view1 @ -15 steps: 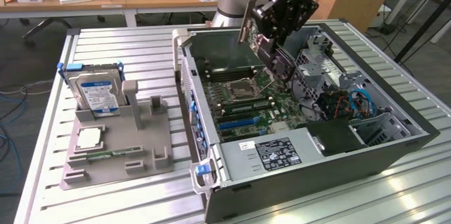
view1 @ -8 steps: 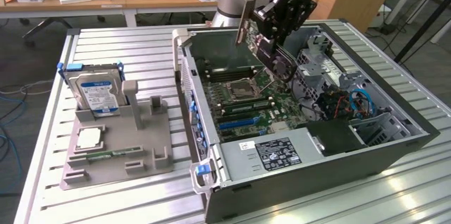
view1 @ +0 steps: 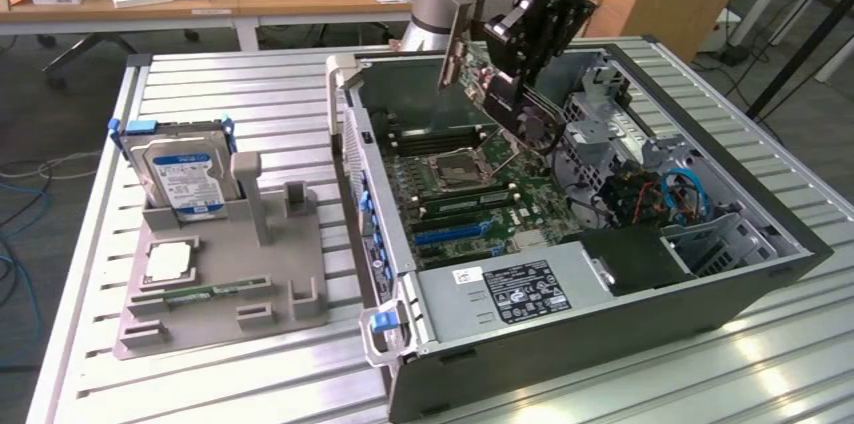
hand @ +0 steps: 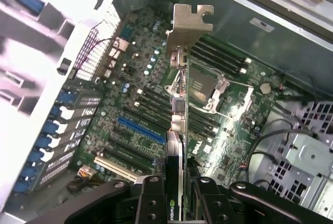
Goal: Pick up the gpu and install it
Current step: 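Insert the gpu into the slot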
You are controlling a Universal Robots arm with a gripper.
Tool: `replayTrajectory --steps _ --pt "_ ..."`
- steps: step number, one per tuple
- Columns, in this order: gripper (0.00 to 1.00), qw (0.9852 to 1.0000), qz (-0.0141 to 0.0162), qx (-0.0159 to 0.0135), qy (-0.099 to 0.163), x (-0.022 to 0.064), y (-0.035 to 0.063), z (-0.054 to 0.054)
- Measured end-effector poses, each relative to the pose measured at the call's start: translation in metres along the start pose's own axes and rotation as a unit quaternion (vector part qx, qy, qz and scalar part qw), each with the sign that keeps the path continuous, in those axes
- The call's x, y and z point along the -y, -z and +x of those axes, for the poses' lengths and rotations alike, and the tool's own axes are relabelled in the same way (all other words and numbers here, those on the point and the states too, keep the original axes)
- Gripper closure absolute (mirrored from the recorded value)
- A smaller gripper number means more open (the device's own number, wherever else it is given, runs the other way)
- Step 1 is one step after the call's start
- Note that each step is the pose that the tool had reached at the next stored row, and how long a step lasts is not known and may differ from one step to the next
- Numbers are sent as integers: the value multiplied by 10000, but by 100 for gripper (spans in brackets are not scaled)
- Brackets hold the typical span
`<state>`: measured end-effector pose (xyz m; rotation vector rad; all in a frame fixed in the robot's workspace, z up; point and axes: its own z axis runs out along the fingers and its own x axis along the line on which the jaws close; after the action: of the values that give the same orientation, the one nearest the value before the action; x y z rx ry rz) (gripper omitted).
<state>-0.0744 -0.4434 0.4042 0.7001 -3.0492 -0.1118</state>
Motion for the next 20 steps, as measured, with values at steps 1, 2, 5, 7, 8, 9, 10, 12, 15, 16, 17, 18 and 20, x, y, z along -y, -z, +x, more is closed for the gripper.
replayTrajectory --steps 1,2,5,7,8,9,10,12,15,16,17,18,20 --pt "74 10000 0 -6 82 0 -1 0" --pt "74 9999 1 -13 163 0 -2 0" --pt "74 9991 4 -32 412 0 -4 0" --pt "74 9984 4 -45 570 0 -5 0" --pt "74 9979 4 -50 646 0 -5 0" --pt "74 9974 4 -55 721 1 -5 1" --pt "74 9969 4 -60 790 0 -5 0" --pt "74 9956 3 -71 939 0 -5 0" --pt "74 9932 2 -87 1162 0 -5 0" --pt "74 9922 1 -92 1240 0 -6 0" --pt "74 9911 1 -99 1329 0 -5 0" --pt "74 9899 0 -105 1415 0 -5 0" --pt "74 9872 -1 -118 1590 0 -6 0"
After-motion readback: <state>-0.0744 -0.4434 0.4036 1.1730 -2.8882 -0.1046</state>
